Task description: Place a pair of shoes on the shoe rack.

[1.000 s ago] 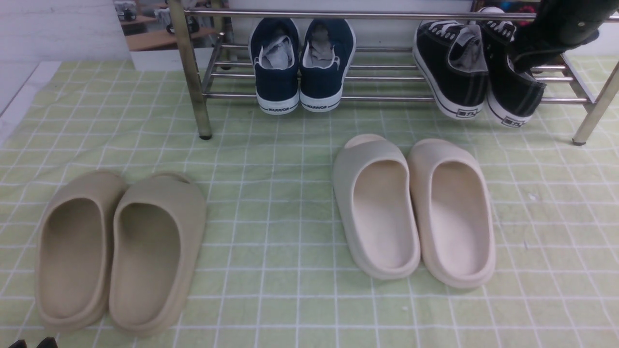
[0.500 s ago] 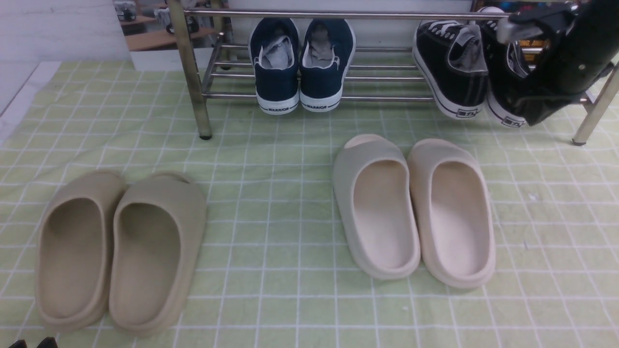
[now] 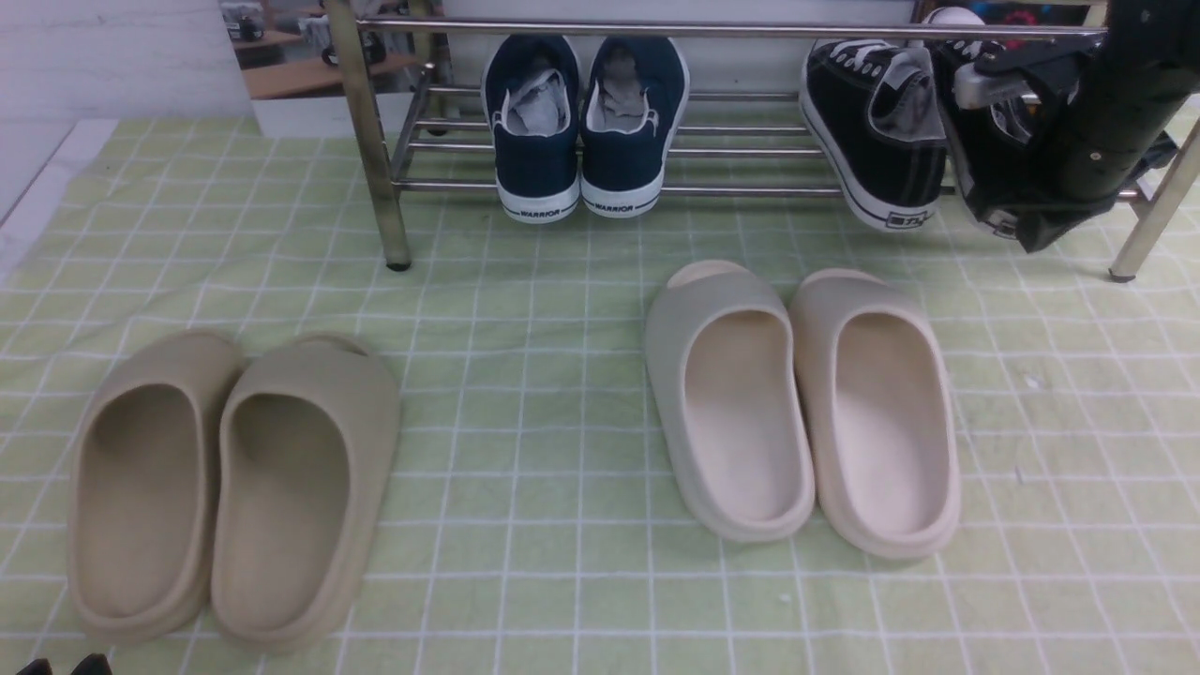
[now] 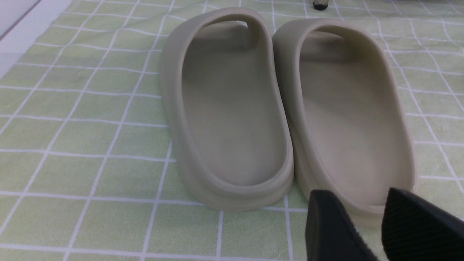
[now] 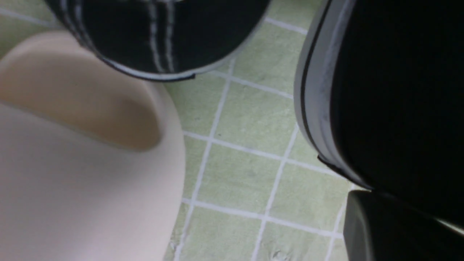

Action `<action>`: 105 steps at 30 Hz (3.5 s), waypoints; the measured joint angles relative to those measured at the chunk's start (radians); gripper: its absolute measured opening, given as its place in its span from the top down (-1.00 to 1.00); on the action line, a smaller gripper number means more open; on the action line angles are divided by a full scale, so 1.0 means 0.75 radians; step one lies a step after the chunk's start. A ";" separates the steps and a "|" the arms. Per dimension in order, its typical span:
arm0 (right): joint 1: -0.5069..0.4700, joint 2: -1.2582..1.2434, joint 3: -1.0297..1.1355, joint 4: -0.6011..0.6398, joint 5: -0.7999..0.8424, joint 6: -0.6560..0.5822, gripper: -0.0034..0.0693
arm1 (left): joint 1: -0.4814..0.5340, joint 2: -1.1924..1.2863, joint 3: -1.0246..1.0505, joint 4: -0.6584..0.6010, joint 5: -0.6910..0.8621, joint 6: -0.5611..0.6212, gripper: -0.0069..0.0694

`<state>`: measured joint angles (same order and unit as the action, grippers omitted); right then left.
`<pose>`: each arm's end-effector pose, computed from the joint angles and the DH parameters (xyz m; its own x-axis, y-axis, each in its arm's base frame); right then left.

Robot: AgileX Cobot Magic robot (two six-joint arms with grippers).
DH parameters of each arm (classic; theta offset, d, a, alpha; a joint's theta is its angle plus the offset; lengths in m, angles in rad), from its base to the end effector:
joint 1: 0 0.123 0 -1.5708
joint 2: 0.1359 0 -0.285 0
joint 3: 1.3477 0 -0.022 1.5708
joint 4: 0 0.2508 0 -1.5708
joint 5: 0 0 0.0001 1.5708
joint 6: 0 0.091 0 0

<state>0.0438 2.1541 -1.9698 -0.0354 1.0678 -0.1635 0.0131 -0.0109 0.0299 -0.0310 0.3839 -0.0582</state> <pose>0.4750 0.0180 0.2514 -0.8972 -0.2190 -0.3835 -0.1958 0.9756 -0.0990 0.0524 -0.0004 0.1692 -0.3089 -0.0909 -0.9467 -0.0290 0.9959 -0.0861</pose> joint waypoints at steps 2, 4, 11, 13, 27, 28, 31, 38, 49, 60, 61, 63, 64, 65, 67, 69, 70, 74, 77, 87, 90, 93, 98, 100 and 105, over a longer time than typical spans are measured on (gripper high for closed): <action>-0.002 0.000 -0.013 0.002 0.014 0.000 0.91 | 0.000 0.000 0.000 0.000 0.000 0.000 0.20; -0.002 0.000 -0.014 0.034 0.021 0.002 0.91 | 0.000 0.000 0.000 0.000 0.000 0.000 0.20; -0.001 -0.003 -0.030 0.136 0.042 -0.017 0.77 | 0.000 0.000 0.000 0.000 0.000 0.000 0.20; -0.001 -0.008 -0.040 0.136 0.055 -0.029 0.64 | 0.000 0.000 0.000 0.000 0.000 0.000 0.20; -0.002 -0.343 -0.090 0.113 0.234 -0.038 -0.01 | 0.000 0.000 0.000 0.000 0.000 0.000 0.19; -0.002 -0.352 -0.086 0.113 0.234 -0.038 0.00 | 0.000 0.000 0.000 0.000 0.000 0.000 0.19; -0.002 -0.539 0.044 0.122 0.237 -0.038 0.31 | 0.000 0.000 0.000 0.000 0.000 0.000 0.19; -0.002 -1.001 0.498 0.146 0.240 -0.038 0.89 | 0.000 0.000 0.000 0.000 0.000 0.000 0.19; -0.004 -1.872 1.219 0.266 -0.114 -0.038 0.92 | 0.000 0.000 0.000 0.000 0.000 0.000 0.19; -0.004 -2.317 1.460 0.304 -0.174 -0.038 0.91 | 0.000 0.000 0.000 0.000 0.000 0.000 0.19; -0.004 -2.324 1.461 0.309 -0.172 -0.038 0.91 | 0.000 0.000 0.000 0.000 0.000 0.000 0.19; -0.004 -2.350 1.463 0.326 -0.146 -0.038 0.91 | 0.000 0.000 0.000 0.000 0.000 0.000 0.19; -0.004 -2.353 1.463 0.327 -0.140 -0.038 0.91 | 0.000 0.000 0.000 0.000 0.000 0.000 0.19; -0.004 -2.356 1.463 0.327 -0.129 -0.038 0.91 | 0.000 0.000 0.000 0.000 0.000 0.000 0.19; -0.004 -2.356 1.463 0.327 -0.116 -0.038 0.91 | 0.000 0.000 0.000 0.000 0.000 0.000 0.19; -0.004 -2.356 1.463 0.329 -0.108 -0.038 0.90 | 0.000 0.000 0.000 0.000 0.000 0.000 0.19; -0.004 -2.356 1.463 0.330 -0.108 -0.038 0.90 | 0.000 0.000 0.000 0.000 0.000 0.000 0.19; -0.004 -2.356 1.465 0.355 -0.108 -0.038 0.90 | 0.000 0.000 0.000 0.000 0.000 0.000 0.19; -0.004 -2.358 1.511 0.359 -0.190 -0.038 0.90 | 0.000 0.000 0.000 0.000 0.000 0.000 0.19; -0.006 -2.594 2.128 0.279 -1.014 -0.036 0.90 | 0.000 0.000 0.000 0.000 0.000 0.000 0.19; -0.047 -2.723 2.362 0.150 -1.228 0.053 0.90 | 0.000 0.000 0.000 0.000 0.000 0.000 0.19; -0.095 -2.789 2.489 0.071 -1.294 0.181 0.90 | 0.000 0.000 0.000 0.000 0.000 0.000 0.19; -0.193 -2.880 2.655 -0.045 -1.284 0.402 0.90 | 0.000 0.000 0.000 0.000 0.000 0.000 0.19; -0.204 -2.885 2.660 -0.060 -1.220 0.426 0.90 | 0.000 0.000 0.000 0.000 0.000 0.000 0.19; -0.204 -2.885 2.660 -0.066 -1.097 0.429 0.90 | 0.000 0.000 0.000 0.000 0.000 0.000 0.19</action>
<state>-0.1090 -0.0100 0.0252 -0.0848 0.2450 0.1582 0.0131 -0.0109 0.0299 -0.0310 0.3839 -0.0582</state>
